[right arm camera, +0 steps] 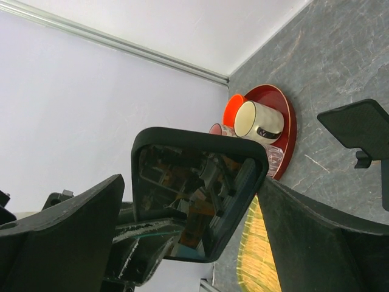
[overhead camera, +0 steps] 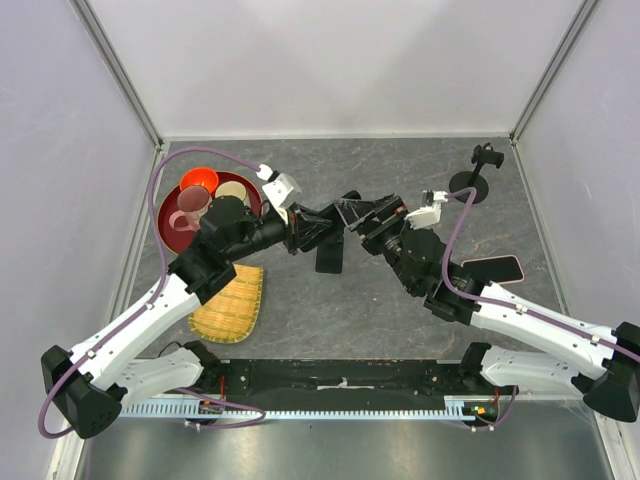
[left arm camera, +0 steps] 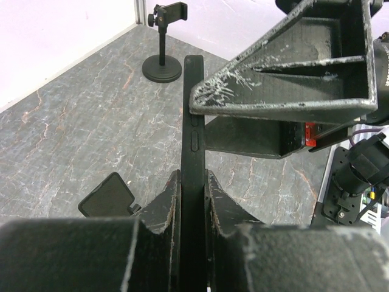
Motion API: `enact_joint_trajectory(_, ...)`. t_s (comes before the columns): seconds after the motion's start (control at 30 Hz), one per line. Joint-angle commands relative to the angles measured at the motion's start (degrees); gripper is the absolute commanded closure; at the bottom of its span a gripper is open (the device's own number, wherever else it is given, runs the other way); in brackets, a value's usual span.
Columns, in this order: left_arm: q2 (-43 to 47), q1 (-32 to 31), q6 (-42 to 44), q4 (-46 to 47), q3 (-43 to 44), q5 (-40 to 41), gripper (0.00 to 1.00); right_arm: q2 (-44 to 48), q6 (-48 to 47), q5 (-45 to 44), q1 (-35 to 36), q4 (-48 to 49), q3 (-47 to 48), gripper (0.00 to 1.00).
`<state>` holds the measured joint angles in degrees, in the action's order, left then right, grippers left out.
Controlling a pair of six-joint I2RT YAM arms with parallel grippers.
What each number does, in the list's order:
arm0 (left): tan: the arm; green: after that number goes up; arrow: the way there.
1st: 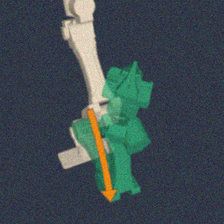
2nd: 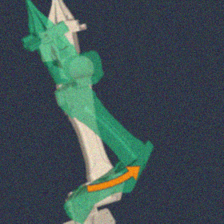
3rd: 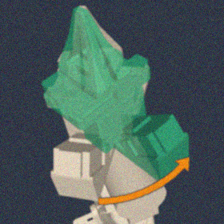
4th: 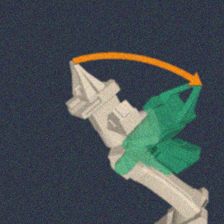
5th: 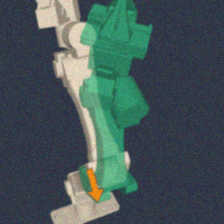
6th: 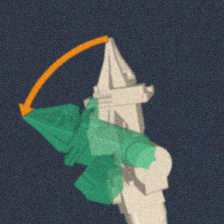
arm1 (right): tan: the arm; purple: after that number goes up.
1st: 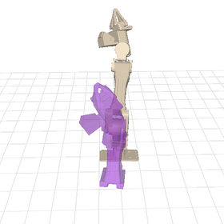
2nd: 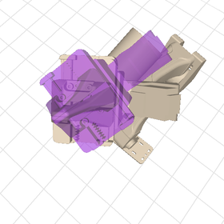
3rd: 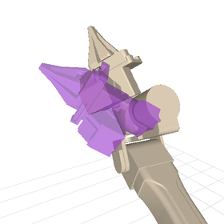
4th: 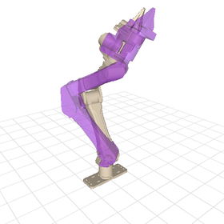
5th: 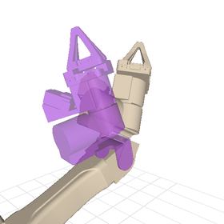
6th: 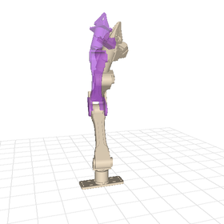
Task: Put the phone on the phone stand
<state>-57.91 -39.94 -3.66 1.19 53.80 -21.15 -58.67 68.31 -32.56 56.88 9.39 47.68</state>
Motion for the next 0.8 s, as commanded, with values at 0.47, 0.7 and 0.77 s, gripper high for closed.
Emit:
enact_joint_trajectory(0.47, 0.70, -0.22, -0.82, 5.23, 1.82, -1.52, 0.97, -4.08, 5.34, -4.36, 0.07, 3.61, 2.77, 0.53)
enact_joint_trajectory(0.7, 1.74, -0.22, -0.12, 0.65, 3.59, 1.02, 0.46, -2.24, 0.43, -8.22, 0.07, 6.26, 0.57, 1.00)
enact_joint_trajectory(0.77, 3.06, -0.22, 0.06, 1.79, 2.37, 3.29, 0.46, -1.27, -3.35, -10.32, 0.16, 5.56, 0.66, 1.00)
